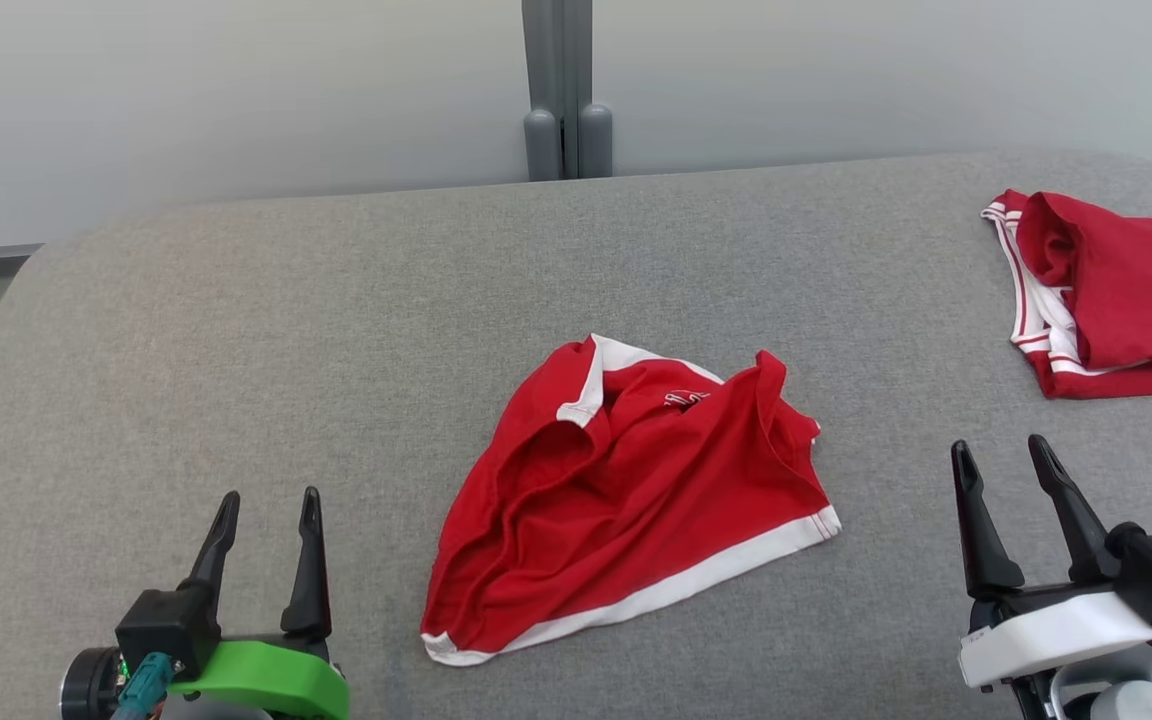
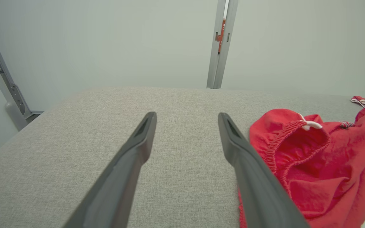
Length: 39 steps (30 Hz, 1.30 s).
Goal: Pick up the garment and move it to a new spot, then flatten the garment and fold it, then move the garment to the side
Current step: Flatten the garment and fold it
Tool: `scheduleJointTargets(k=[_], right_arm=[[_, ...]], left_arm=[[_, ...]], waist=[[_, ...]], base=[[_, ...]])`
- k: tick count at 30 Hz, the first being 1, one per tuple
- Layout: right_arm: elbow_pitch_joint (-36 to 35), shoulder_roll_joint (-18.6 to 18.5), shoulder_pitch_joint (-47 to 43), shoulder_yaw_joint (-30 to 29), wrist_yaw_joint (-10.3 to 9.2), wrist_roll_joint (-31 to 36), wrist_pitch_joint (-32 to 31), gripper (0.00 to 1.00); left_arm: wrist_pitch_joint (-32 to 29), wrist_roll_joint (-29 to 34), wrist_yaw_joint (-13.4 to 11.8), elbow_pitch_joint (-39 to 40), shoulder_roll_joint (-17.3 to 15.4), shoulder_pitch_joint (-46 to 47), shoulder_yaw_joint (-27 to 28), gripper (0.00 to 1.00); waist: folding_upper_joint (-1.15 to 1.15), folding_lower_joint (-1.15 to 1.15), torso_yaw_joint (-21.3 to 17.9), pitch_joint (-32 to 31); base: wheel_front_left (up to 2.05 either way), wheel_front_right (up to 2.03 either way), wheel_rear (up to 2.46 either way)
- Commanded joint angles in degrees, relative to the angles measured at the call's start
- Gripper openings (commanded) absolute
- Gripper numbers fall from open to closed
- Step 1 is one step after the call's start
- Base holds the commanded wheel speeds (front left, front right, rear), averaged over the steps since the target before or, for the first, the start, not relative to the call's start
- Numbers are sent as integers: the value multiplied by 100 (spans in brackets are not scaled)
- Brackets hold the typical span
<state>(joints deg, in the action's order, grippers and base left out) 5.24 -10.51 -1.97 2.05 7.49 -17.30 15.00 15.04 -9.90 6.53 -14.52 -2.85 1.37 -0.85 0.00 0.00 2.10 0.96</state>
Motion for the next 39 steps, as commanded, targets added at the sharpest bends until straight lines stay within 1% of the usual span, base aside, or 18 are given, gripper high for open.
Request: scheduleJointTargets(k=[1, 8, 16, 39], right_arm=[[-86, 30, -105, -48, -1, 59, 23, 100], [-207, 144, -277, -77, -1, 241, 23, 100], [-87, 204, -253, 48, -1, 388, 23, 100], [19, 187, -175, 184, -1, 523, 23, 100]], left_arm=[[16, 51, 13, 19, -11, -99, 40, 100], [16, 172, 35, 12, -25, -88, 138, 100], [16, 275, 8, 40, -55, -46, 224, 100], [16, 395, -56, -100, -112, 17, 215, 100]], waist=[[0, 0, -16, -32], [0, 0, -1, -92], [0, 0, 63, -134], [0, 0, 124, -152]], base=[[0, 0, 0], [0, 0, 0], [0, 0, 0], [0, 0, 0]])
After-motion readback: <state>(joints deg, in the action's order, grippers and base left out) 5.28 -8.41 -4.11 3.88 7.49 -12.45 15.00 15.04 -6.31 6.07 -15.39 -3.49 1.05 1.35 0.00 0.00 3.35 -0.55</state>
